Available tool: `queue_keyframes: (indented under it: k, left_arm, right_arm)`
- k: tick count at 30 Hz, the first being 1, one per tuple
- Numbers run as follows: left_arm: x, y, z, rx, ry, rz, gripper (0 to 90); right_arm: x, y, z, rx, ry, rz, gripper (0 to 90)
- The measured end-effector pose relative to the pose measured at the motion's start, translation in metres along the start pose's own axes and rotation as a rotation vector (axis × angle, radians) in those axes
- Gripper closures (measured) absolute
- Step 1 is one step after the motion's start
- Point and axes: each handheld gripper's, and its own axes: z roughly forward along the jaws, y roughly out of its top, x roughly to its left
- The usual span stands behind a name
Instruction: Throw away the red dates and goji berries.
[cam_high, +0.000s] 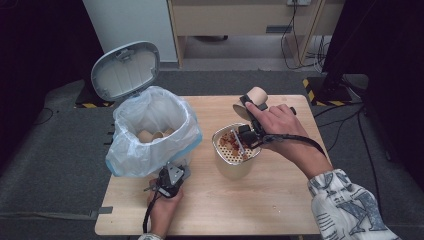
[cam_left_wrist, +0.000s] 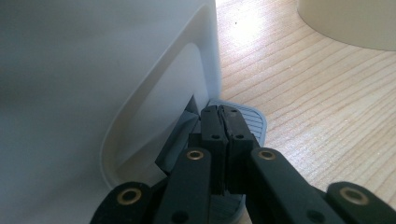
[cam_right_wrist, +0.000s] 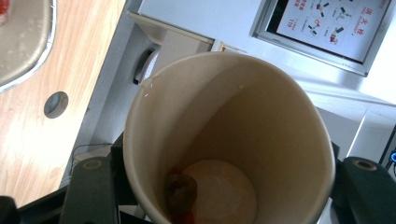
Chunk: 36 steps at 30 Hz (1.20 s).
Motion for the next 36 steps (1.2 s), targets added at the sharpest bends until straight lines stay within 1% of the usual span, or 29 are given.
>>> queue_keyframes:
  k: [1,4,5,6,7,8,12,14,17,19,21,24,26,30,36]
  left_arm:
    - [0.0,0.0,0.0,0.0,0.0,0.0,88.0]
    - [0.0,0.0,0.0,0.0,0.0,0.0,88.0]
    - [0.0,0.0,0.0,0.0,0.0,0.0,88.0]
    - [0.0,0.0,0.0,0.0,0.0,0.0,88.0]
    - [0.0,0.0,0.0,0.0,0.001,0.001,88.0]
    - [0.0,0.0,0.0,0.0,0.001,0.002,88.0]
    - [0.0,0.0,0.0,0.0,0.001,0.002,88.0]
    - [0.0,0.0,0.0,0.0,0.001,0.001,88.0]
    - [0.0,0.0,0.0,0.0,0.0,0.0,88.0]
    - [0.0,0.0,0.0,0.0,0.001,0.001,88.0]
    - [0.0,0.0,0.0,0.001,0.001,0.001,88.0]
    - [0.0,0.0,0.0,0.0,0.001,0.001,88.0]
    - [0.0,0.0,0.0,0.001,0.001,0.001,88.0]
    - [0.0,0.0,0.0,0.0,0.0,0.0,88.0]
    - [0.0,0.0,0.0,0.0,0.0,0.0,88.0]
  right_arm:
    - [-0.001,-0.001,0.0,0.001,-0.005,0.001,34.8]
    - [-0.005,-0.004,-0.002,0.01,-0.015,-0.016,34.8]
    - [-0.006,-0.004,-0.002,0.01,-0.018,-0.014,34.8]
    - [-0.006,-0.005,-0.003,0.013,-0.021,-0.032,34.8]
    - [-0.006,-0.004,-0.004,0.018,-0.025,-0.06,34.8]
    - [-0.006,-0.004,-0.004,0.019,-0.024,-0.074,34.8]
    - [-0.006,-0.007,-0.005,0.025,-0.027,-0.074,34.8]
    - [-0.005,-0.007,-0.004,0.028,-0.024,-0.086,34.8]
    - [-0.005,-0.005,-0.004,0.021,-0.025,-0.097,34.8]
    - [-0.006,-0.005,-0.004,0.02,-0.027,-0.094,34.8]
    - [-0.008,-0.006,-0.004,0.022,-0.033,-0.062,34.8]
    - [-0.007,-0.005,-0.004,0.02,-0.03,-0.054,34.8]
    - [-0.006,-0.002,-0.003,0.008,-0.022,-0.033,34.8]
    - [-0.007,-0.001,0.0,-0.011,-0.014,0.059,34.7]
    - [-0.014,0.0,0.003,-0.031,0.004,0.177,34.6]
